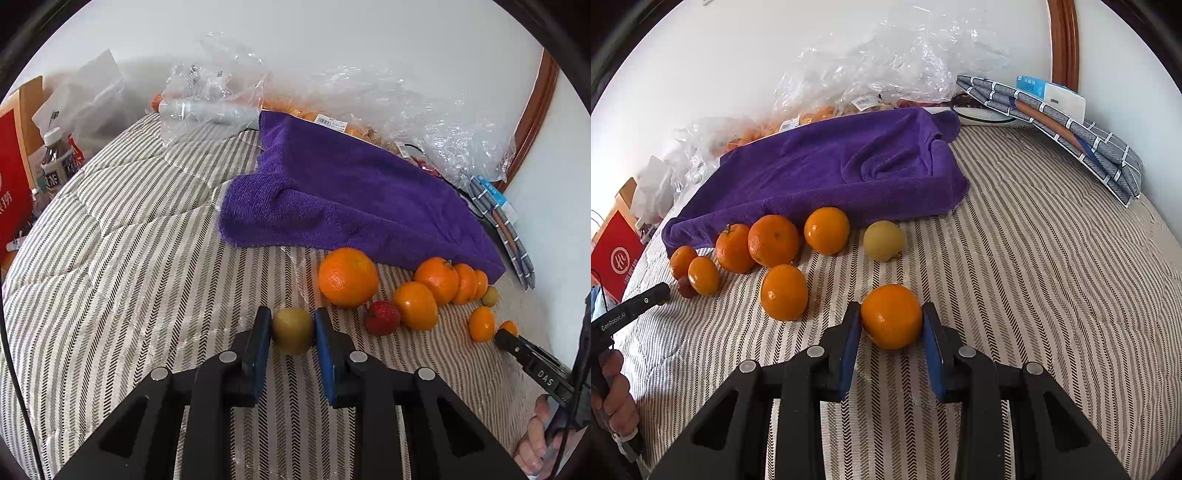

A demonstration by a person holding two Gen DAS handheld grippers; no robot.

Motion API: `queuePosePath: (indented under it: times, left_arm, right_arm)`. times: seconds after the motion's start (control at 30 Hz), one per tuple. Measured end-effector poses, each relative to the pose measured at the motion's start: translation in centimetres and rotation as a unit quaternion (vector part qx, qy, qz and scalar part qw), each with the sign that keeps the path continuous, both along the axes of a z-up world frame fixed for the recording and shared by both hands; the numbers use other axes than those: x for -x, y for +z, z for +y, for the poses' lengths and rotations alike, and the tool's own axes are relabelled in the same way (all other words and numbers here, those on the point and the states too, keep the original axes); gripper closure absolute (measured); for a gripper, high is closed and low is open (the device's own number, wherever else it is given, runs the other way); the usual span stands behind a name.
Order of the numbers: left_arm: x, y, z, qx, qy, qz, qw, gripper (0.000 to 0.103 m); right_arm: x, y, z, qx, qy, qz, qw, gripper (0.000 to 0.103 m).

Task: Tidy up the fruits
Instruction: 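Lift both held fruits and carry them over the purple towel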

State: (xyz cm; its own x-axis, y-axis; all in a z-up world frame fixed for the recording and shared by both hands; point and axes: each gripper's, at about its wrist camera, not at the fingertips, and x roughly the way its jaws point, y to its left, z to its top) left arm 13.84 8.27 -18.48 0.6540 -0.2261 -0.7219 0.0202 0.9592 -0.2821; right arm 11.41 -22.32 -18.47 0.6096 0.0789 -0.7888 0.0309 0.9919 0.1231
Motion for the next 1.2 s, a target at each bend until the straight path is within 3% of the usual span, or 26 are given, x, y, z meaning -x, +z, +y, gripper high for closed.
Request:
queuePosePath:
  times: [0.1, 0.47, 0.73, 0.83, 1.2]
  left_arm:
    - [0.5, 0.4, 0.1, 0.011, -0.006, -0.020, 0.9997, 0.080]
    - [1.0, 0.4, 1.0, 0.040, 0.007, -0.031, 0.9987, 0.080]
    - [1.2, 0.7, 1.1, 0.035, 0.021, -0.036, 0.9985, 0.080]
    - [1.3, 1.1, 0.7, 0.007, 0.037, -0.028, 0.9989, 0.080]
    - [0.5, 7.2, -1.4, -0.003, 0.002, -0.074, 0.9972, 0.080]
  right_arm:
    - [0.0, 0.0, 0.3, 0.011, 0.000, 0.000, 1.000, 0.071]
    - [0.3, 0.2, 0.3, 0.027, -0.010, -0.008, 1.000, 0.071]
    - [0.3, 0.4, -0.1, 0.006, -0.003, -0.010, 1.000, 0.071]
    - [0.2, 0.6, 0.0, 0.015, -0.019, -0.008, 1.000, 0.071]
    - [-0.2, 5.6, 0.7, 0.006, -0.010, -0.064, 0.998, 0.071]
